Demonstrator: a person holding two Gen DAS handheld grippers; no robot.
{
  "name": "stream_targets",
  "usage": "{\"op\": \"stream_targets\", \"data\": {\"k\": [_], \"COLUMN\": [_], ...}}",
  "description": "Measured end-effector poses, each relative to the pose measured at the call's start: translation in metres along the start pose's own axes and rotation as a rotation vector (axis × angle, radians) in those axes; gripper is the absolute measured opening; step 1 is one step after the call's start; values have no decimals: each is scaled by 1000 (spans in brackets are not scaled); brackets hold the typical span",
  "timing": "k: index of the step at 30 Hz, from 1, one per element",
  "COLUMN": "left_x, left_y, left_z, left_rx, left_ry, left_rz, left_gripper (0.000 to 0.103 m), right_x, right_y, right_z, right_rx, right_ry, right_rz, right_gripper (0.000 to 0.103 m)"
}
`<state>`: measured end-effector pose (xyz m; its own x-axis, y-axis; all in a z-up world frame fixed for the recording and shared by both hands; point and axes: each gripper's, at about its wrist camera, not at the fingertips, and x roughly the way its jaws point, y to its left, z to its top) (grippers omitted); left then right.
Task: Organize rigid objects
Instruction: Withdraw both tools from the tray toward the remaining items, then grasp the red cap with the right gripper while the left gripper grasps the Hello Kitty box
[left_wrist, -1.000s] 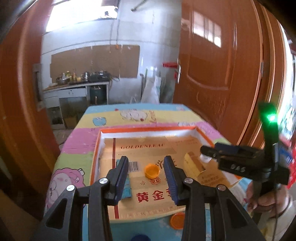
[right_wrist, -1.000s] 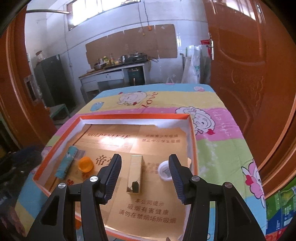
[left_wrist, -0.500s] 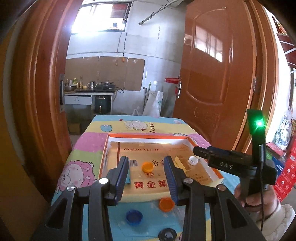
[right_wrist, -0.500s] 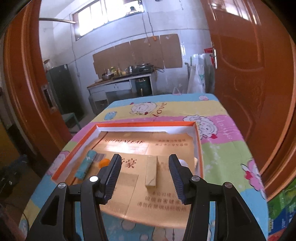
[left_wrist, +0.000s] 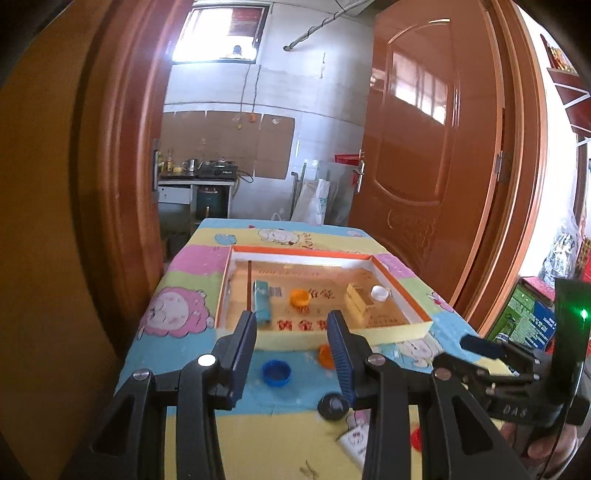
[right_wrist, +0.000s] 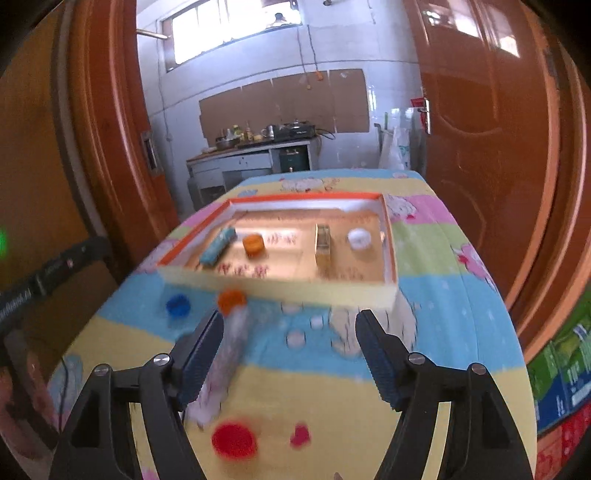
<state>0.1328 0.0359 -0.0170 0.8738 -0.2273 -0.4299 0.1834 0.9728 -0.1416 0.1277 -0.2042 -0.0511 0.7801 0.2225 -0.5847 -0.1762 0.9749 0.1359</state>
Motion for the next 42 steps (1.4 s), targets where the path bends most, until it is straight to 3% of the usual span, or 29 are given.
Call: {"op": "stream_targets", "data": {"k": [12, 20, 22, 24, 27, 34, 40, 42], "left_x": [-31, -31, -29, -26, -23, -8, 15, 24], "left_y": [-2, -7, -8, -10, -15, -39, -72, -82], "left_z": [-46, -57, -58, -60, -62, -69, -78, -83], "left_rx": [19, 33, 34, 37, 41, 53, 89, 109], "left_ry": [47, 79, 86, 96, 117, 197, 286, 319], "left_rz": [-22, -35, -36, -37, -57, -129, -94, -50], "left_gripper": [40, 40, 40, 40, 40, 40, 40, 40], "right_x": [-13, 1, 1, 2, 3, -5, -18, -23], "right_y": [32, 41, 40, 38, 38, 31, 24, 21], "right_z": [-68, -76, -76, -75, -76, -80, -88, -91], "right_rx": [-84, -100, -92, -83, -90, -63, -63, -61], "right_ry": [55, 88, 89, 95, 98, 86, 52, 42], "right_rz": [-36, -34, -37, -39, -50, -60, -93, -97], "right_gripper": [75, 76, 72, 48, 30, 30, 30, 30]}}
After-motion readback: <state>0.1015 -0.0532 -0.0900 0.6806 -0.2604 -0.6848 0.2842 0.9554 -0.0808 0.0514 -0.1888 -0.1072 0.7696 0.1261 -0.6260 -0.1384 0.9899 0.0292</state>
